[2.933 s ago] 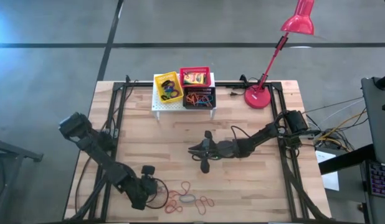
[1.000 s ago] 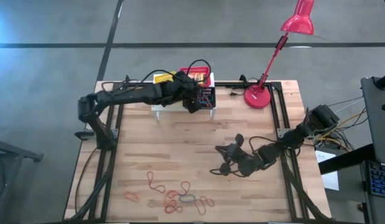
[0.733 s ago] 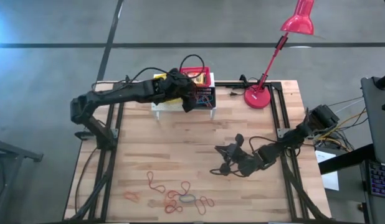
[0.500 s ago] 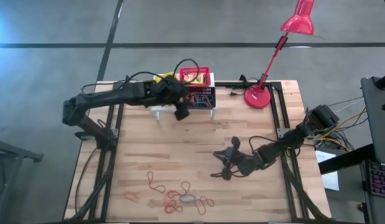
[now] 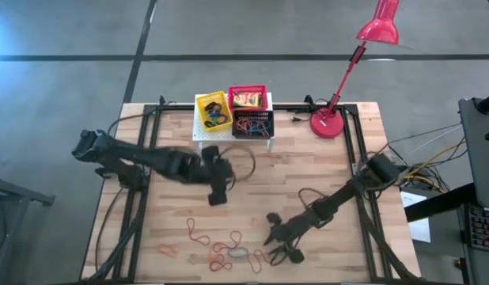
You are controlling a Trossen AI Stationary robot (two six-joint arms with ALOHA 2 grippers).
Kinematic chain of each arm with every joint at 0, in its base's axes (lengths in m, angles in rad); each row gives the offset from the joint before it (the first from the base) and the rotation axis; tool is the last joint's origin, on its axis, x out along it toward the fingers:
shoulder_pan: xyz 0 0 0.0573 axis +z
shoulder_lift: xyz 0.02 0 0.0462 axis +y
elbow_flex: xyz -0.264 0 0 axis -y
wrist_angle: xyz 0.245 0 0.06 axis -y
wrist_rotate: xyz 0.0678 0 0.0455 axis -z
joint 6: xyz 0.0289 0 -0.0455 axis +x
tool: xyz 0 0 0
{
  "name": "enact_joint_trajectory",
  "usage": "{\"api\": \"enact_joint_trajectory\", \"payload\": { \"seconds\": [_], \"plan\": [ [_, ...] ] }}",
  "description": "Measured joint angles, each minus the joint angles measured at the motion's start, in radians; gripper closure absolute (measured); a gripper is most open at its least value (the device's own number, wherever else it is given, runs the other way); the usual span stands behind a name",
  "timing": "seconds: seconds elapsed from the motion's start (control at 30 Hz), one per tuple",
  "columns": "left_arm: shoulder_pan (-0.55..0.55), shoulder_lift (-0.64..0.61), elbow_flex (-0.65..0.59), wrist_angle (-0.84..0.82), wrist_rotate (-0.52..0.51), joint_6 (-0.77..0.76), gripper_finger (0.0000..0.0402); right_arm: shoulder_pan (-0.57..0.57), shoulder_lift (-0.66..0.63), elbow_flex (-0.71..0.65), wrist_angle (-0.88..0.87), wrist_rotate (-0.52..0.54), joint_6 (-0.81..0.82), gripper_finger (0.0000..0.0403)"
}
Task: Pick & Place Office Desk Supplies
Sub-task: Put the red rubber band into the black bin on the shelf
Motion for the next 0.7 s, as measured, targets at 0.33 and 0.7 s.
{"api": "enact_joint_trajectory", "payload": {
  "seconds": [0.33, 0.7],
  "plan": [
    [-0.211, 0.0, -0.303, 0.428, -0.147, -0.19, 0.0212, 0.025, 0.052, 0.167, -0.312, 0.062, -0.149, 0.0238],
    [-0.25, -0.004, -0.433, 0.627, -0.159, -0.215, 0.0212, 0.058, 0.045, 0.283, -0.664, 0.266, -0.197, 0.0382]
  ]
}}
